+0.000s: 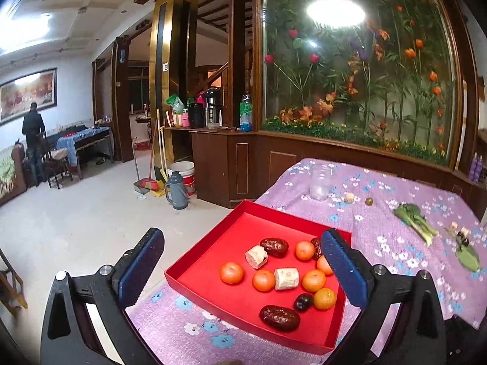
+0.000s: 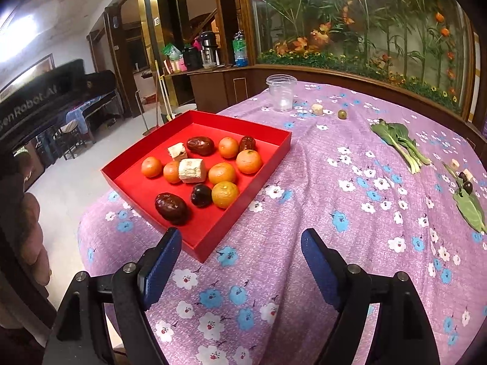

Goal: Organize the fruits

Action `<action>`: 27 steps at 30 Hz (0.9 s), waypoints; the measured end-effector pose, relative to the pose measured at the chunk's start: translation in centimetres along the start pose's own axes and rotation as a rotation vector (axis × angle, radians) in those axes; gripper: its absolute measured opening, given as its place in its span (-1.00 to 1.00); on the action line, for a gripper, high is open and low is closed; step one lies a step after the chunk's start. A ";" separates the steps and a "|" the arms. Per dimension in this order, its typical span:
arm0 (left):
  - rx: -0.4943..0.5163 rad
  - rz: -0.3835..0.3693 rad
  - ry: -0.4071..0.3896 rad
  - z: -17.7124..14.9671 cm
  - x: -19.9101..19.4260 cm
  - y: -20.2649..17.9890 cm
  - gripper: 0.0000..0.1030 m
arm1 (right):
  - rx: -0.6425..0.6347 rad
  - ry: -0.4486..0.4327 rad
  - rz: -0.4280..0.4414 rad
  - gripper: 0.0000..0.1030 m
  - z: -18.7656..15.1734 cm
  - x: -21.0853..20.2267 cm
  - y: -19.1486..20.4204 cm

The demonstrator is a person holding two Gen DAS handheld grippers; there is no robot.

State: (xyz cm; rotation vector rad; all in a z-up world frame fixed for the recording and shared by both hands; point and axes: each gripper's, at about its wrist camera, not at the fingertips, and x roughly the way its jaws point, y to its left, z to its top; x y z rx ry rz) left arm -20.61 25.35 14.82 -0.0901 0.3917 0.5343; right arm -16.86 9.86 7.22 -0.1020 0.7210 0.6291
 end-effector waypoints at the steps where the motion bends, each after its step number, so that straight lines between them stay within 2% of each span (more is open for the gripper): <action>1: 0.014 0.003 0.001 -0.2 0.0 -0.3 1.00 | -0.002 0.000 0.000 0.66 0.0 0.0 0.1; 7: 0.031 -0.055 0.066 -1.1 1.2 -0.9 1.00 | -0.023 0.003 -0.005 0.66 -0.1 0.3 0.9; 13: 0.039 -0.045 0.115 -1.6 2.5 -0.9 0.99 | -0.066 -0.006 -0.020 0.71 1.1 1.0 1.9; 20: 0.020 -0.054 0.153 -2.2 3.7 -0.3 0.99 | -0.058 0.018 -0.018 0.71 2.5 2.9 2.1; 27: -0.005 -0.057 0.197 -2.8 5.3 0.3 0.99 | -0.061 0.041 -0.021 0.71 2.5 4.3 2.4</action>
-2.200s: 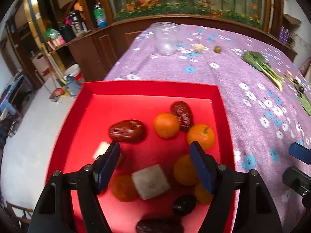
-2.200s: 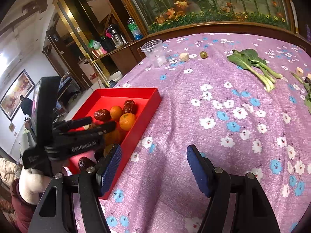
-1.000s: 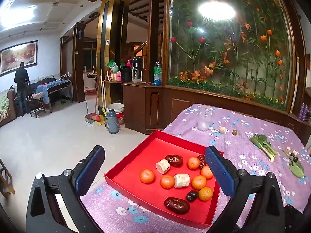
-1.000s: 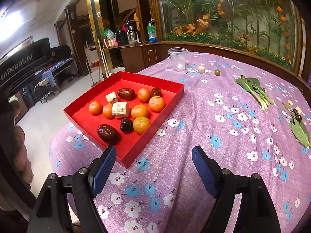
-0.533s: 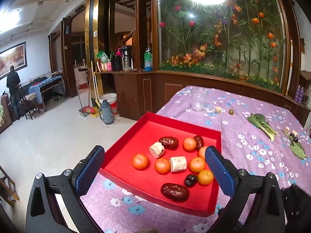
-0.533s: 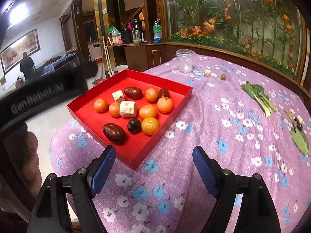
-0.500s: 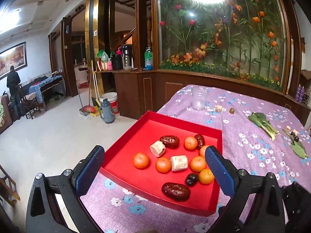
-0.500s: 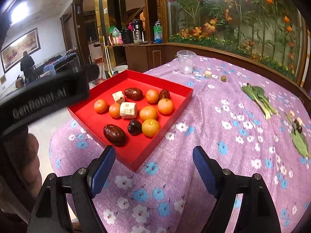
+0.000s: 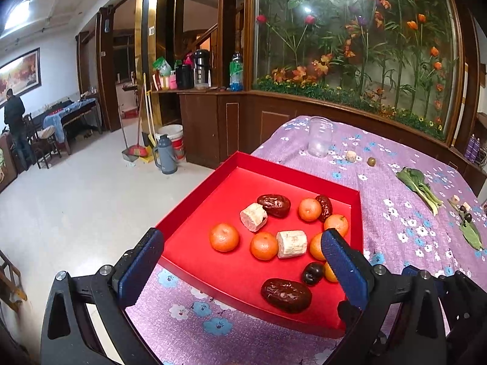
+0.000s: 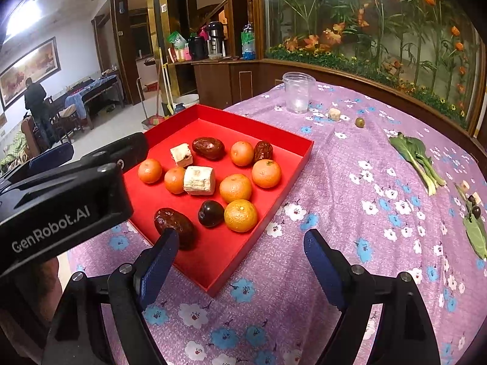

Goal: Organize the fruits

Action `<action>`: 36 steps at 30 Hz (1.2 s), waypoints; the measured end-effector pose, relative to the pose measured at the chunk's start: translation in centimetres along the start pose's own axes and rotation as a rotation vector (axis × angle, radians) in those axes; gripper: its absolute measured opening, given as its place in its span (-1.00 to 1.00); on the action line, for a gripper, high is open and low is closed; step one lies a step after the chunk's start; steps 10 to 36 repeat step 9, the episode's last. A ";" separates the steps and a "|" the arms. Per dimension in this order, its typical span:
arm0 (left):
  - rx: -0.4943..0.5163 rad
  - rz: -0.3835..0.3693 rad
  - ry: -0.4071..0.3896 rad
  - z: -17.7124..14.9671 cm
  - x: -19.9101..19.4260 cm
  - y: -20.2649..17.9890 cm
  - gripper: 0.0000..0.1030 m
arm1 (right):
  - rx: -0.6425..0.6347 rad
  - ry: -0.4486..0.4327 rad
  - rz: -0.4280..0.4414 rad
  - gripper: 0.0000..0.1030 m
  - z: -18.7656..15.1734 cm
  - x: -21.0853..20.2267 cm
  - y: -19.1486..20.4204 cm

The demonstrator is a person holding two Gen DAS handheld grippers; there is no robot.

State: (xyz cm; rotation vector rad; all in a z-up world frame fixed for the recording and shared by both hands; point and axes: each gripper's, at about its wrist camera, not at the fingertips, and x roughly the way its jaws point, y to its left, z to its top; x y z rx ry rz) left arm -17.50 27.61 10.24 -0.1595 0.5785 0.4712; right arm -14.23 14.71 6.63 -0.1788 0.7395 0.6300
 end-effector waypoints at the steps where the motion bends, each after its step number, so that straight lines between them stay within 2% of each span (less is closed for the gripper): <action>1: 0.000 0.003 0.004 -0.1 0.1 0.0 0.99 | 0.000 0.003 0.001 0.71 0.0 0.1 0.1; 36: 0.003 0.012 0.014 -0.3 0.3 0.2 0.99 | 0.009 0.002 0.005 0.71 0.1 0.2 0.1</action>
